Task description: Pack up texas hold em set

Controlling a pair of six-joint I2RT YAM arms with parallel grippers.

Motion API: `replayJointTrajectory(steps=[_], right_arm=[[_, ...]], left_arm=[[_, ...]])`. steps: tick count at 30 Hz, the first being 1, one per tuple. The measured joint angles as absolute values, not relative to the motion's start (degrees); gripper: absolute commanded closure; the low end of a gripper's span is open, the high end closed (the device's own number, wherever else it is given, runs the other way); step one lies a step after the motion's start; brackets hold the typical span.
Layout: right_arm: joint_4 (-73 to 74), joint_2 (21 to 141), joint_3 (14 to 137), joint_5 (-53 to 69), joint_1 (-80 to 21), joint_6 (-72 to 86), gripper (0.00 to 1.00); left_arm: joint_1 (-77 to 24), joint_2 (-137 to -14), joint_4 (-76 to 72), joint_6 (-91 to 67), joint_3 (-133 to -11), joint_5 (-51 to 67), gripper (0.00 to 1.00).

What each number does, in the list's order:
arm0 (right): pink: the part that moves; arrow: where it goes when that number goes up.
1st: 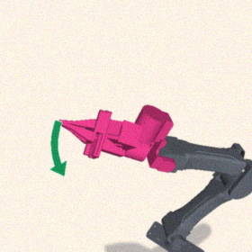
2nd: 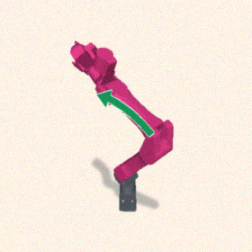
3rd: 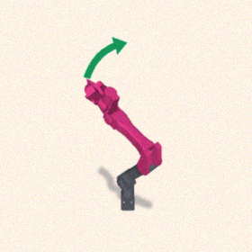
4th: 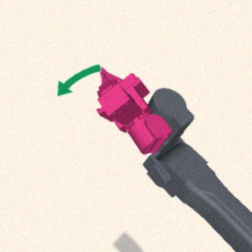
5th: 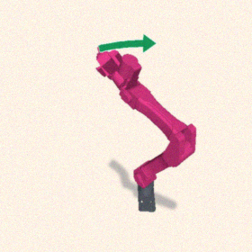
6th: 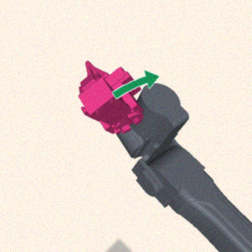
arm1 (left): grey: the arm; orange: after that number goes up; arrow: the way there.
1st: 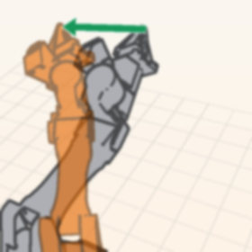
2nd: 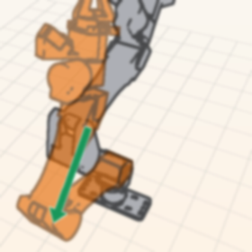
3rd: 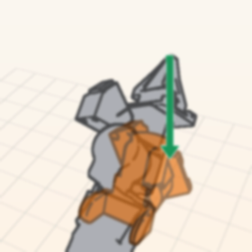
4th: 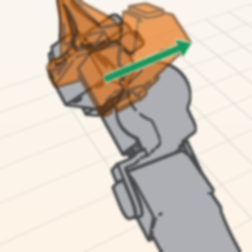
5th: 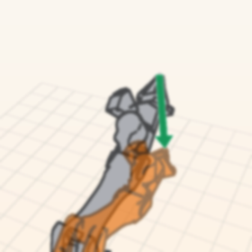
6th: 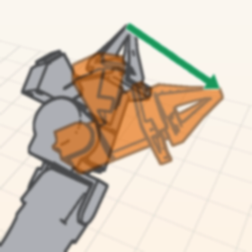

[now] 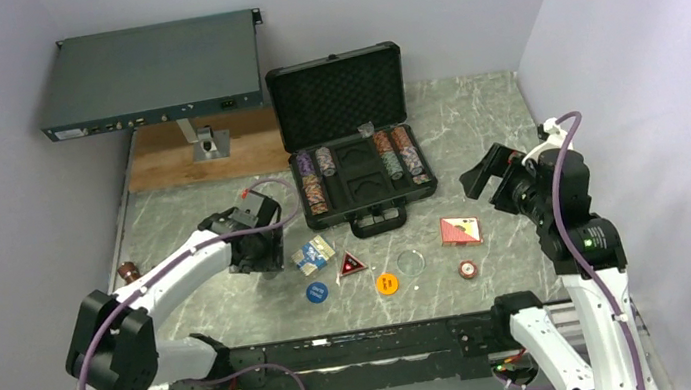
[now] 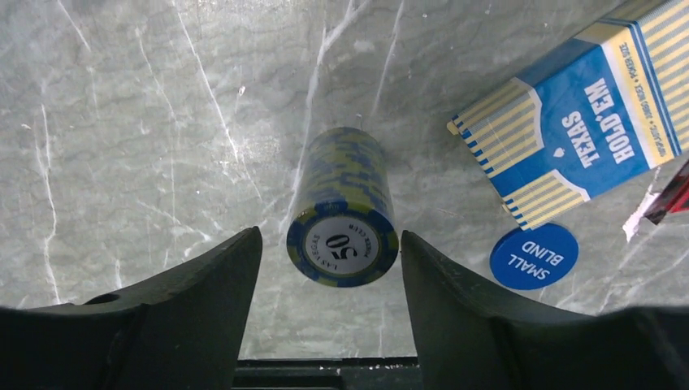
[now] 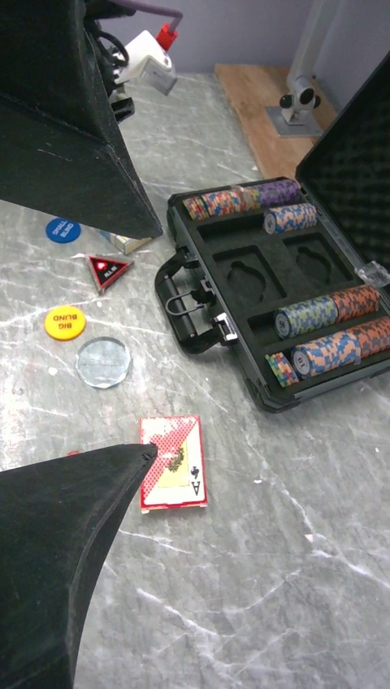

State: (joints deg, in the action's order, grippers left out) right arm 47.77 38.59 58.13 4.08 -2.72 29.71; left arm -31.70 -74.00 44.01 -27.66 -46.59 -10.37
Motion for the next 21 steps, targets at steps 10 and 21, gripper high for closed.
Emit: replayJointTrajectory(steps=[10, 21], right_arm=[[49.6, 38.3, 58.7, 3.0, -2.7, 27.9, 0.00], [49.7, 39.8, 59.5, 3.3, -2.7, 26.5, 0.00]], left_arm=[[-31.8, -81.6, 40.5, -25.2, -46.9, -11.6, 0.89], [-31.7, -80.3, 42.1, -23.1, -47.9, -11.5, 1.00]])
